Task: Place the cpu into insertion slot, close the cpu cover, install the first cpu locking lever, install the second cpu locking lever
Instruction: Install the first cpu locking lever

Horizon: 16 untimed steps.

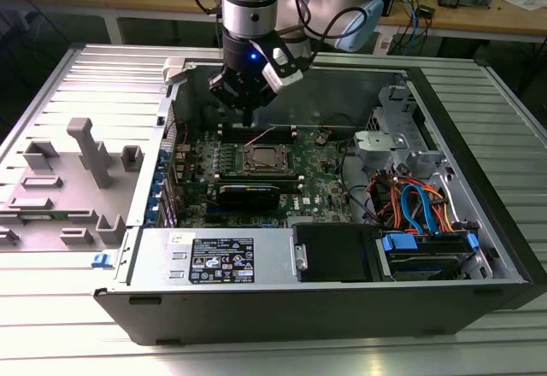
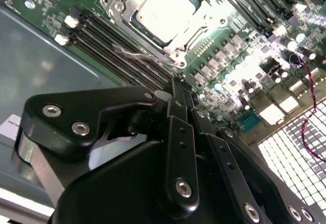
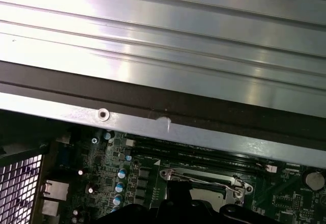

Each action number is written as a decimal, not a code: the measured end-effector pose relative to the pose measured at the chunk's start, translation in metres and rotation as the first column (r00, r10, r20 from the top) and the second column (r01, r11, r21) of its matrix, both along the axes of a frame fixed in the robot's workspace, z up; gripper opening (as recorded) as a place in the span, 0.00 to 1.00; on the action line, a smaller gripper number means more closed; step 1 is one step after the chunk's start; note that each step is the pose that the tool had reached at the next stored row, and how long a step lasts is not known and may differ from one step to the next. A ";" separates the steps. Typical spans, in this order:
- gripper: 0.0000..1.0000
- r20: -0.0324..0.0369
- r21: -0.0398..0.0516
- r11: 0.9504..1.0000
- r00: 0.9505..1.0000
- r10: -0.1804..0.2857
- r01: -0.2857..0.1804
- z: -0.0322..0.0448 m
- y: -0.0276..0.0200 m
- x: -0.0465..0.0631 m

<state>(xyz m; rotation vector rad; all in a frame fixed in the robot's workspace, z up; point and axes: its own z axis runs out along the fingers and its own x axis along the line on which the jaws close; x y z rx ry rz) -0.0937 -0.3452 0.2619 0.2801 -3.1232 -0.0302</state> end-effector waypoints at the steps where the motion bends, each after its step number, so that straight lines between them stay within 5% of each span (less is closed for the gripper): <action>1: 0.11 0.000 0.000 1.000 1.000 0.000 0.000 -0.0001 0.0000 0.000; 16: 0.11 0.001 0.000 1.000 1.000 0.000 0.000 -0.0008 0.0001 0.002</action>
